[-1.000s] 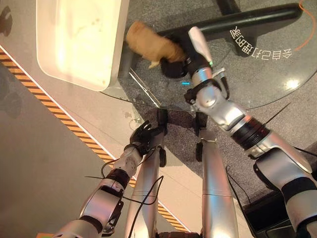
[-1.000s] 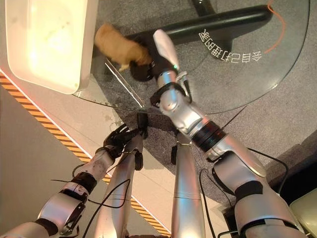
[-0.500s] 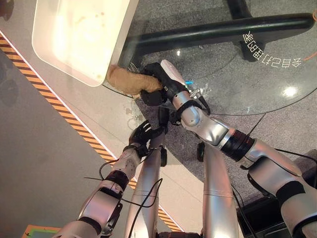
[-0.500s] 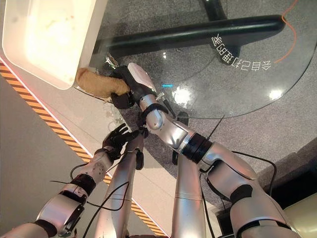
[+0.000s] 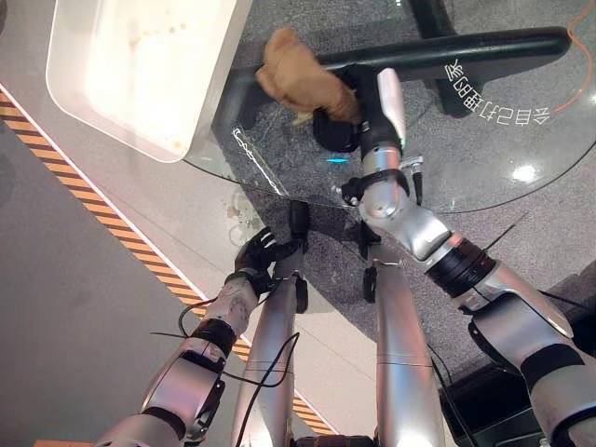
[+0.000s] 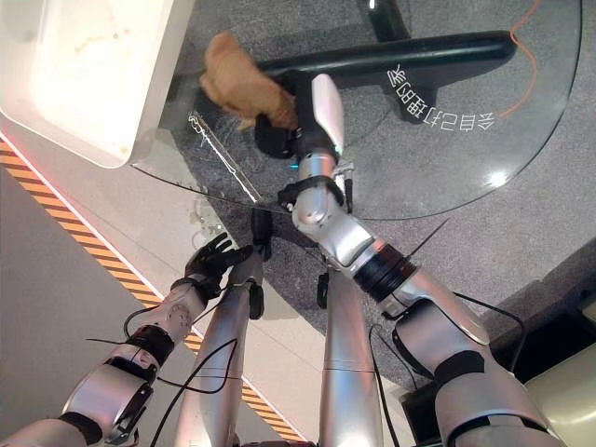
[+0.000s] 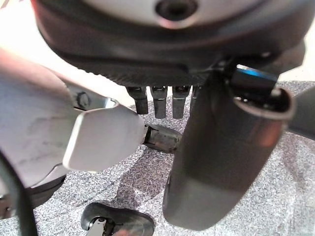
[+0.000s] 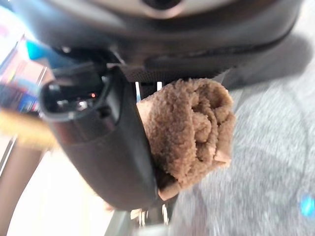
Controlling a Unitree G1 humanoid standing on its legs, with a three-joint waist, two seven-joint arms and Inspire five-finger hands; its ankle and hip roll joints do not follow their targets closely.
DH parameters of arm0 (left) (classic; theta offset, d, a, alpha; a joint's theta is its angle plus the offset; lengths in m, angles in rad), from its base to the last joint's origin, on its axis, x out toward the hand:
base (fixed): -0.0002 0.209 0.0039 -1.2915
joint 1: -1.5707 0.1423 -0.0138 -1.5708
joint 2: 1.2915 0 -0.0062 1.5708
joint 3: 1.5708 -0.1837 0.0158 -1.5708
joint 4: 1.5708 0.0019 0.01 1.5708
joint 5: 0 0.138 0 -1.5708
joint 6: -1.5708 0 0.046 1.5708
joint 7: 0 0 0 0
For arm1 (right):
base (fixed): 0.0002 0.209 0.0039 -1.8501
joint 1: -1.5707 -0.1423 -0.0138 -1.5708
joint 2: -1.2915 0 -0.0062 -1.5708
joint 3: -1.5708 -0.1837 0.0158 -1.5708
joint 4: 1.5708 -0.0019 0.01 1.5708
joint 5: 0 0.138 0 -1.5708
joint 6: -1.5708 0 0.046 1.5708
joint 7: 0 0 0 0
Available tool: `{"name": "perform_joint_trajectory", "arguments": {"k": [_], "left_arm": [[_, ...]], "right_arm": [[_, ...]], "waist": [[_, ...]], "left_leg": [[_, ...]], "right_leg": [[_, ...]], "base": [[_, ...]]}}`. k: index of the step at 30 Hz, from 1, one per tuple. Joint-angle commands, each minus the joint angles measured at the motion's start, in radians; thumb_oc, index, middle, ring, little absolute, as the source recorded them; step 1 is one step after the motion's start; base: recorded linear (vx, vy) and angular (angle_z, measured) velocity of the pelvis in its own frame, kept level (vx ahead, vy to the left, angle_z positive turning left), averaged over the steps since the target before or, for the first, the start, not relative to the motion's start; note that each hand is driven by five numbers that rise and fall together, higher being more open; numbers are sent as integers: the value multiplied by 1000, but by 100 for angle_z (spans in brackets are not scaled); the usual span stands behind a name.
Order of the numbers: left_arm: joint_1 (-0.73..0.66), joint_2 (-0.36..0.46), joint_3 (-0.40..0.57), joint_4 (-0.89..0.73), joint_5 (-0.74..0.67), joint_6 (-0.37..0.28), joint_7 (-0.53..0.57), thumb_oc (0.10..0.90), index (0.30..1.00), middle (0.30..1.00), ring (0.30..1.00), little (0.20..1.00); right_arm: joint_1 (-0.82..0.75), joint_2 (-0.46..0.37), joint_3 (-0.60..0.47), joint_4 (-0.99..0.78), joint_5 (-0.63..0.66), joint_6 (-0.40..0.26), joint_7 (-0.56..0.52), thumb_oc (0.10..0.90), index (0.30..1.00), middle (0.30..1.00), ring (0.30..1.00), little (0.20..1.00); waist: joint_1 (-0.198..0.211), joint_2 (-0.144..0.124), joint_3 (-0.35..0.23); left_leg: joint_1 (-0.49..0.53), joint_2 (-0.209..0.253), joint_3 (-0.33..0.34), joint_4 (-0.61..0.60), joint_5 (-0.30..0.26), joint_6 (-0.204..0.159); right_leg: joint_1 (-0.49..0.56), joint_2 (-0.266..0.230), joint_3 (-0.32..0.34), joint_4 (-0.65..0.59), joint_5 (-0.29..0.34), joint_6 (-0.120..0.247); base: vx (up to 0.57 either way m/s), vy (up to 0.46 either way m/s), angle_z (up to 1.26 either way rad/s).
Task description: Wipe the table with a cloth and put it in the basket.
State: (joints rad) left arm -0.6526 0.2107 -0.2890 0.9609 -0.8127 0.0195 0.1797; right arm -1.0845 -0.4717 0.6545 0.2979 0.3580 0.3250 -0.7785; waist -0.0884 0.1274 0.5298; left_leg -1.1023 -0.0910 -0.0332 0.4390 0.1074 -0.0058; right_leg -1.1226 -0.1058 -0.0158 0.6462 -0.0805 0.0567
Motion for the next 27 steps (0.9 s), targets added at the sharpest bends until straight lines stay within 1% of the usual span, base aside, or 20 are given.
{"name": "perform_joint_trajectory", "arguments": {"k": [1, 5, 7, 9, 10, 11, 12, 13, 15, 16, 20, 22, 27], "left_arm": [[58, -13, 14, 56, 13, 17, 21, 800, 900, 900, 900, 900], [40, -13, 21, 72, 14, 27, 22, 800, 900, 900, 900, 900], [31, -6, 25, 80, 12, 35, 15, 800, 900, 900, 900, 900], [18, 5, 25, 87, 7, 45, 11, 800, 900, 900, 900, 900], [16, 6, 25, 88, 7, 46, 10, 800, 900, 900, 900, 900], [14, 8, 27, 89, 9, 49, 9, 800, 900, 900, 900, 900], [15, 11, 28, 89, 6, 49, 6, 800, 900, 900, 900, 900], [17, 11, 27, 87, 5, 48, 8, 800, 900, 900, 900, 900], [21, 11, 22, 80, 0, 48, 15, 800, 900, 900, 900, 900], [25, 11, 17, 72, -7, 44, 25, 800, 900, 900, 900, 900], [19, 17, 24, 71, -13, 43, 32, 800, 900, 900, 900, 900], [14, 24, 28, 78, -7, 41, 25, 800, 900, 900, 900, 900], [3, 23, 36, 87, -17, 37, 22, 800, 900, 900, 900, 900]], "right_arm": [[-1, -42, -71, 35, 54, 37, -96, 100, 300, 300, 300, 200], [-44, -71, -115, 120, 91, 34, -119, 100, 300, 300, 300, 200], [-61, -92, -139, 176, 108, 15, -124, 100, 300, 300, 300, 200], [-74, -115, -171, 253, 130, -32, -138, 100, 300, 300, 300, 200], [-76, -118, -175, 261, 135, -38, -142, 100, 300, 300, 300, 200], [-80, -127, -191, 286, 157, -67, -168, 100, 300, 300, 300, 200], [-75, -140, -226, 328, 184, -116, -200, 100, 300, 300, 300, 200], [-70, -146, -241, 339, 192, -138, -216, 100, 300, 300, 300, 200], [-60, -164, -269, 355, 198, -159, -225, 100, 300, 300, 300, 200], [-45, -191, -301, 373, 199, -186, -228, 100, 300, 300, 300, 200], [-42, -228, -322, 391, 217, -211, -216, 100, 300, 300, 300, 200], [-34, -243, -332, 396, 232, -237, -211, 100, 300, 300, 300, 200], [-22, -248, -348, 383, 239, -263, -218, 100, 300, 300, 300, 200]], "waist": [[16, 15, -10], [17, 15, -10], [19, 15, -10], [20, 11, -10], [20, 11, -10], [20, 11, -10], [20, 10, -10], [19, 9, -10], [17, 9, -10], [13, 7, -10], [6, 1, -10], [1, -2, -10], [-5, -3, -10]], "left_leg": [[-11, 19, 33, 68, -118, -5], [-16, 28, 42, 84, -127, -4], [-18, 32, 45, 89, -130, -4], [-21, 36, 48, 94, -133, -4], [-21, 37, 48, 93, -134, -4], [-20, 38, 49, 93, -135, -4], [-22, 39, 50, 94, -138, -5], [-23, 39, 51, 95, -140, -5], [-25, 39, 52, 97, -142, -4], [-26, 38, 54, 96, -142, -1], [-24, 40, 59, 89, -144, 0], [-21, 44, 62, 86, -145, -1], [-14, 47, 68, 70, -142, 0]], "right_leg": [[-45, 6, 110, -105, 96, 74], [-54, -6, 101, -88, 95, 75], [-56, -11, 97, -82, 94, 76], [-59, -17, 90, -78, 95, 77], [-59, -17, 89, -79, 95, 77], [-57, -19, 87, -80, 95, 77], [-57, -21, 84, -77, 93, 79], [-59, -21, 83, -75, 92, 80], [-60, -21, 82, -73, 91, 81], [-59, -23, 80, -80, 94, 82], [-56, -25, 78, -99, 101, 85], [-54, -28, 76, -102, 101, 86], [-50, -26, 78, -112, 99, 87]], "base": [[0, 0, 0], [5, -4, -1], [19, -26, -10], [13, -46, -10], [7, -36, -5], [10, -31, -5], [13, -31, -6], [15, -18, -6], [12, -5, -8], [10, -5, -11], [-2, -4, -14], [-8, -8, -12], [-5, 14, -8]]}}
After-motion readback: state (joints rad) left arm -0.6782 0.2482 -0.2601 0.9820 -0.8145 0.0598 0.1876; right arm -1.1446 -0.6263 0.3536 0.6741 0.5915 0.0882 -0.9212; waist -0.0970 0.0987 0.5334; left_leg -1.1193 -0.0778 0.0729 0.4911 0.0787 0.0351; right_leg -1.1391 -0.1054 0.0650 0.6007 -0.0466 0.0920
